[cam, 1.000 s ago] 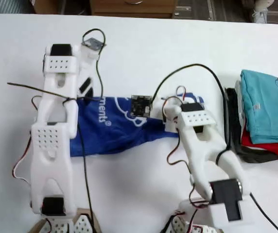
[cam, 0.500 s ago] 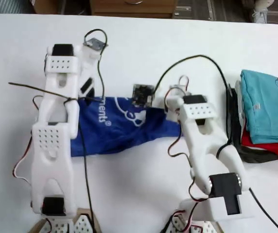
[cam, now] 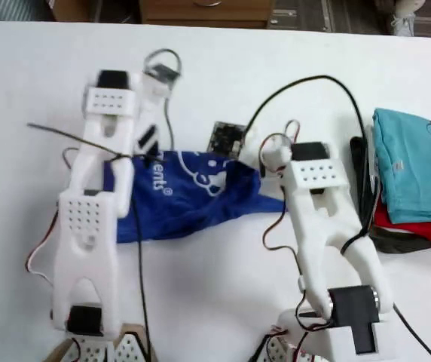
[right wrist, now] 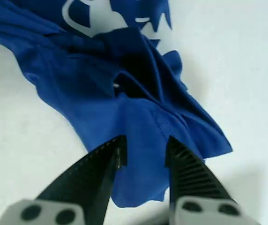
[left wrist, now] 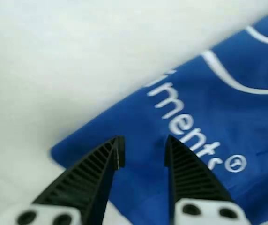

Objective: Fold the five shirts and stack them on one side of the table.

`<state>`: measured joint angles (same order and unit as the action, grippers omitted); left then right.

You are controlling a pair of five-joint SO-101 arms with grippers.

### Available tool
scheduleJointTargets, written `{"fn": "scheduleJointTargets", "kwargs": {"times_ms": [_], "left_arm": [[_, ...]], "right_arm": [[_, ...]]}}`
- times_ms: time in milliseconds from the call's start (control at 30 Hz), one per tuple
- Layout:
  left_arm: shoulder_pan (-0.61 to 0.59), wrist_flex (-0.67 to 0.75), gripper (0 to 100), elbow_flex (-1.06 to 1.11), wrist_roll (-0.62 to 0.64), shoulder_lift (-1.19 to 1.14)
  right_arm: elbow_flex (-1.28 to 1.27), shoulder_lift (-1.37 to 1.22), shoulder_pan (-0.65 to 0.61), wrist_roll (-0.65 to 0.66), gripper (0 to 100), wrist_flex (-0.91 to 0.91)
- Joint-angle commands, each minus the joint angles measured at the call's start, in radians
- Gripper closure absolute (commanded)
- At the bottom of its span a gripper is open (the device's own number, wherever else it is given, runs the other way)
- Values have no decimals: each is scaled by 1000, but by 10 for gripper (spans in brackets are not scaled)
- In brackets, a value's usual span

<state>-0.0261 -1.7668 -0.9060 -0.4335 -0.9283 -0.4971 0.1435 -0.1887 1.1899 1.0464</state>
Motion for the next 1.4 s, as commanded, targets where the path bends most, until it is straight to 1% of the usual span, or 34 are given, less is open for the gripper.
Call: {"fn": "scheduleJointTargets", "kwargs": {"times_ms": [0, 133, 200, 400, 533, 633, 733, 867, 967, 1067, 1167, 1267, 1367], "left_arm": [[69, -18, 834, 71, 20, 21], [81, -17, 834, 108, 44, 21], [74, -17, 834, 110, 46, 21], [18, 5, 834, 131, 41, 20], [-28, 40, 832, 84, 41, 18], [-60, 31, 832, 42, 18, 18], [-101, 38, 832, 16, -11, 17], [-158, 77, 832, -15, -51, 9], [-196, 89, 832, -18, -52, 21], [-235, 80, 832, -77, -48, 11], [-270, 78, 832, -117, -40, 15], [-296, 35, 832, -148, -32, 17], [-318, 5, 832, -165, -32, 11]], "right_arm": [[-61, 53, -16, -20, 858, -35], [-189, 53, -8, -18, 858, -174], [-236, 53, -7, -18, 858, -213], [-304, 54, -4, -17, 858, -216], [-330, 58, 12, -15, 858, -214], [-334, 64, 16, -14, 858, -191], [-287, 64, 13, 17, 858, -194], [-169, 64, -13, 8, 858, -179], [-48, 77, -45, -31, 858, -90], [37, 81, -97, -71, 858, -16], [38, 53, -142, -78, 858, -18], [43, -5, -166, -80, 858, -19], [43, -71, -162, -80, 858, -85]]}}
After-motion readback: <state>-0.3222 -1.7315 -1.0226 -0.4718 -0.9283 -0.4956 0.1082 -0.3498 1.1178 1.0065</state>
